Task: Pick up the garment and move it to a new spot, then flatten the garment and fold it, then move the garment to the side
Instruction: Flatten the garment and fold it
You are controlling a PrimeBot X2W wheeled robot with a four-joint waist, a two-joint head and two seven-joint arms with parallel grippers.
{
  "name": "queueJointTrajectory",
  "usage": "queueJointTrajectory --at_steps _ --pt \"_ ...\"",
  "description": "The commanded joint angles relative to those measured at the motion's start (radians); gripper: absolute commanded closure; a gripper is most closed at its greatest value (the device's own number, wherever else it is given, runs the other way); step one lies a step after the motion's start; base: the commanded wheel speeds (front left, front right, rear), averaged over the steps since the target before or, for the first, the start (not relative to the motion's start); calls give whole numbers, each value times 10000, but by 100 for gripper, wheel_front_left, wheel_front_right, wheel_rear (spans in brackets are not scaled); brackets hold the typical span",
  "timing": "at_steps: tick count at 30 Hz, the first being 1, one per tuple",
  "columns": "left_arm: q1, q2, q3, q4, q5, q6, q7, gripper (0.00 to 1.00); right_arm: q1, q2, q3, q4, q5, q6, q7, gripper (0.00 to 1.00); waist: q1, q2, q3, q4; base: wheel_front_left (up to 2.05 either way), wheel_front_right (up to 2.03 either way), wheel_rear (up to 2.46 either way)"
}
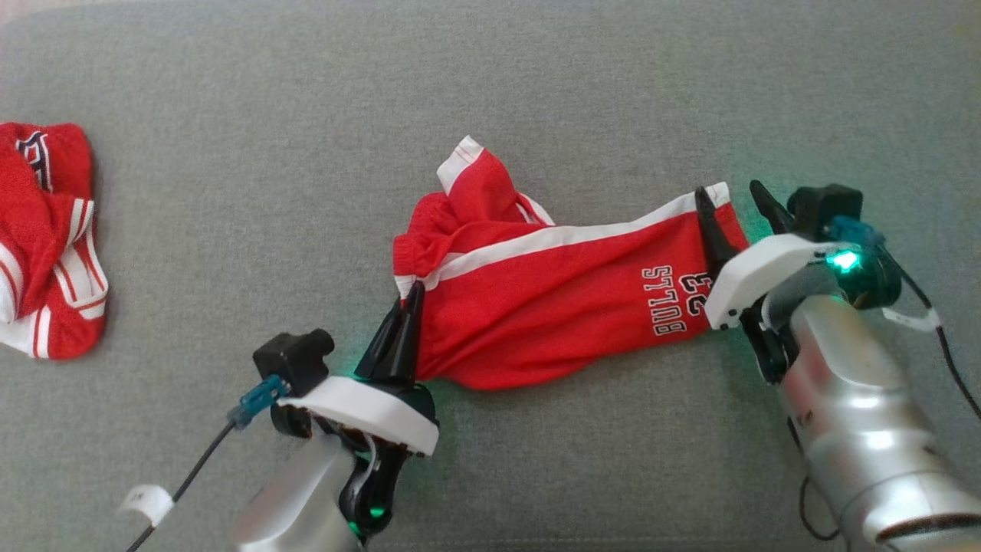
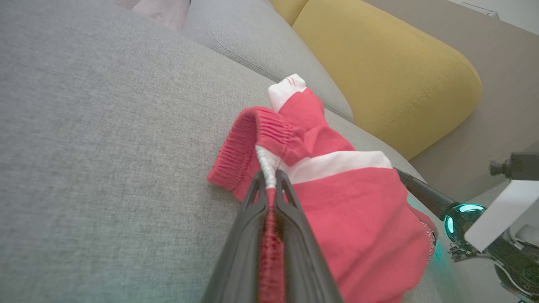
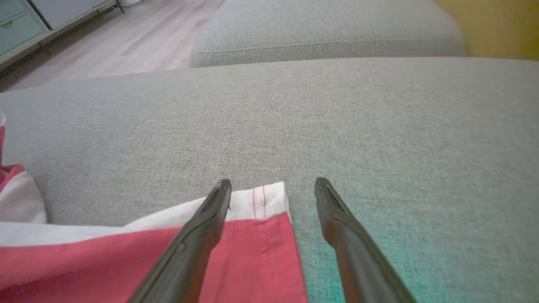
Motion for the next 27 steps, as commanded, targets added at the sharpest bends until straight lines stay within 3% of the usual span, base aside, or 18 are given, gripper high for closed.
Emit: queueJointTrajectory --at_steps 1,6,7,8,9,10,11,12,21,27 --pt "-452 25 193 -295 101 16 -108 100 -462 40 290 11 -262 37 -26 0 -1 0 74 54 0 0 0" --pt "-545 -5 96 -301 51 16 -108 100 -765 40 209 738 -725 37 90 0 -1 0 216 142 0 0 0" --pt "-554 -8 84 -302 44 16 -108 100 -794 48 217 867 -821 37 130 5 -1 0 241 155 0 0 0" --pt "-563 -9 83 -303 37 16 -108 100 -824 58 179 971 -859 37 136 38 -1 0 260 166 0 0 0" --pt "-571 -7 86 -307 33 16 -108 100 -856 70 130 1038 -873 37 84 56 -1 0 278 179 0 0 0" --pt "-579 -4 91 -310 31 16 -108 100 -878 80 112 1109 -919 37 41 69 -1 0 293 190 0 0 0" --pt "-587 0 95 -311 32 16 -108 100 -907 90 89 1165 -952 37 -10 91 -1 0 307 199 0 0 0" --pt "-592 4 96 -311 32 16 -108 100 -933 99 74 1193 -986 37 -97 100 -1 0 313 208 0 0 0" --pt "-691 137 637 -613 383 15 -108 100 -1031 154 -370 721 -1002 37 -809 100 -1 0 -93 194 0 0 0" --pt "-1537 648 1257 -1179 886 15 -108 100 -521 206 -728 -1963 -141 37 -854 100 -1 0 -1041 -10 0 0 0"
